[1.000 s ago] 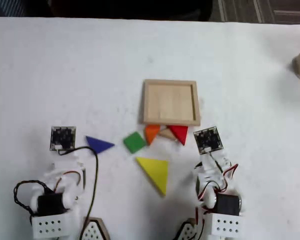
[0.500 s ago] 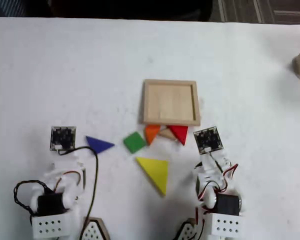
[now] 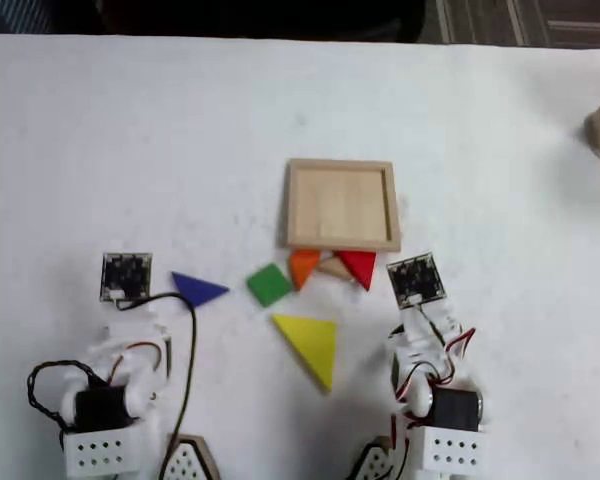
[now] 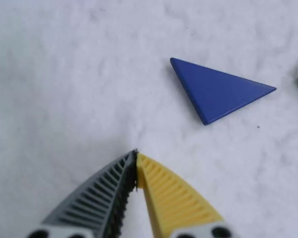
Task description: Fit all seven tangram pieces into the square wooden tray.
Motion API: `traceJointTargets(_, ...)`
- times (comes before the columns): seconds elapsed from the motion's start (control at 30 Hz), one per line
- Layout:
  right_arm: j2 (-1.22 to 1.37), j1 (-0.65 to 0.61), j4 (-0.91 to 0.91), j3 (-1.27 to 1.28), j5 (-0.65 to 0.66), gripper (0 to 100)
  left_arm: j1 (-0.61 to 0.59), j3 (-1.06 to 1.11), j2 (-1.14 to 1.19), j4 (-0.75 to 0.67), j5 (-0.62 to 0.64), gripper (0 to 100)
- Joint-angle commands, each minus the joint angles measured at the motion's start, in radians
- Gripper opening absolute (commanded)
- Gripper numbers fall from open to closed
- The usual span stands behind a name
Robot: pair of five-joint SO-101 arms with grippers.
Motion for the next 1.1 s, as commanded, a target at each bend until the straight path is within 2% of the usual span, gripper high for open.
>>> traceJointTargets(0.0, 0.001, 0.007, 0.013, 0.009, 0.008, 16.3, -0.008, -0.002, -0.004, 0.006, -0.006, 2)
traceJointTargets(0.37, -0.001, 0.015, 0.053, 0.005, 0.009, 16.6, -0.012, -0.011, -0.004, 0.002, -0.005, 2)
traceJointTargets(0.57, -0.001, 0.018, 0.074, -0.055, 0.011, 16.6, -0.012, -0.132, -0.004, 0.002, -0.003, 2)
traceJointTargets(0.67, -0.001, 0.070, 0.094, -0.104, 0.012, 16.6, -0.013, -0.169, -0.004, 0.005, -0.003, 2)
traceJointTargets(0.8, -0.001, 0.096, 0.004, -0.110, 0.008, 16.6, -0.004, -0.180, -0.004, -0.008, -0.008, 2)
traceJointTargets(0.93, -0.001, 0.038, -0.050, -0.048, 0.012, 16.3, 0.021, -0.178, -0.004, -0.057, -0.014, 2)
traceJointTargets(1.07, -0.001, 0.002, -0.058, -0.003, 0.009, 16.3, 0.050, -0.206, 0.001, -0.112, -0.175, 8)
